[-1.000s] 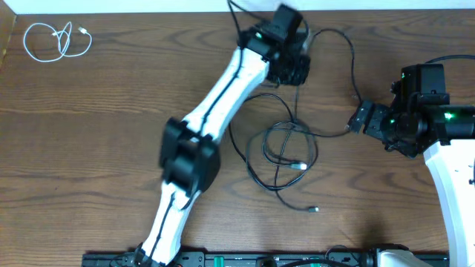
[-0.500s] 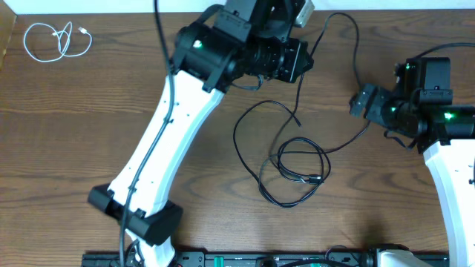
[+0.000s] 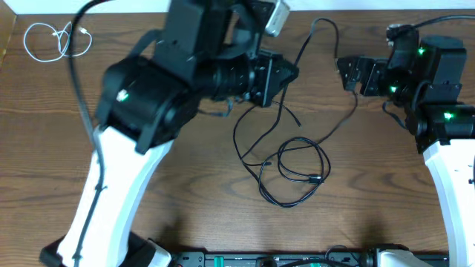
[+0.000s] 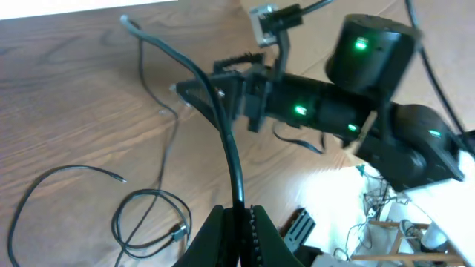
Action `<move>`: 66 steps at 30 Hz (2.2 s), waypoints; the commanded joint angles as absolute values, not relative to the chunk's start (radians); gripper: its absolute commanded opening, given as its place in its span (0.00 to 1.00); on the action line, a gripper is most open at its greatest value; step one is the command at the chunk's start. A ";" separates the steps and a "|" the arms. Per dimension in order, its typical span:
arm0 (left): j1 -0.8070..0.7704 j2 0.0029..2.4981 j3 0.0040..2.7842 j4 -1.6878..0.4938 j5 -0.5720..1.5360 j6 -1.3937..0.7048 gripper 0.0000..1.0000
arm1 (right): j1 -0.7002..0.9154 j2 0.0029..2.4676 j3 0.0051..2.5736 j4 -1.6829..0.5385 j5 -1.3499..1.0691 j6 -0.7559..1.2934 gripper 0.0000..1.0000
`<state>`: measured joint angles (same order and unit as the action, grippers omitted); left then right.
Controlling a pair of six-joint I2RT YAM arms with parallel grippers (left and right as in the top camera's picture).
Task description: Untangle cables
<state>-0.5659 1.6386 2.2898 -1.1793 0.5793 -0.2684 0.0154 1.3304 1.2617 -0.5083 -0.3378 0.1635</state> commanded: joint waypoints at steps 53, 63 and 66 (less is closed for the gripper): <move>-0.566 1.579 2.304 -1.511 -0.380 -0.369 0.37 | 0.174 1.304 1.262 -0.506 -0.555 0.410 0.01; -0.529 1.701 2.304 -1.462 -0.320 -0.368 0.45 | 0.174 1.238 1.262 -0.807 -0.452 0.404 0.01; -0.527 1.707 2.304 -1.461 -0.162 -0.364 0.45 | 0.174 1.238 1.262 -0.822 -0.459 0.421 0.01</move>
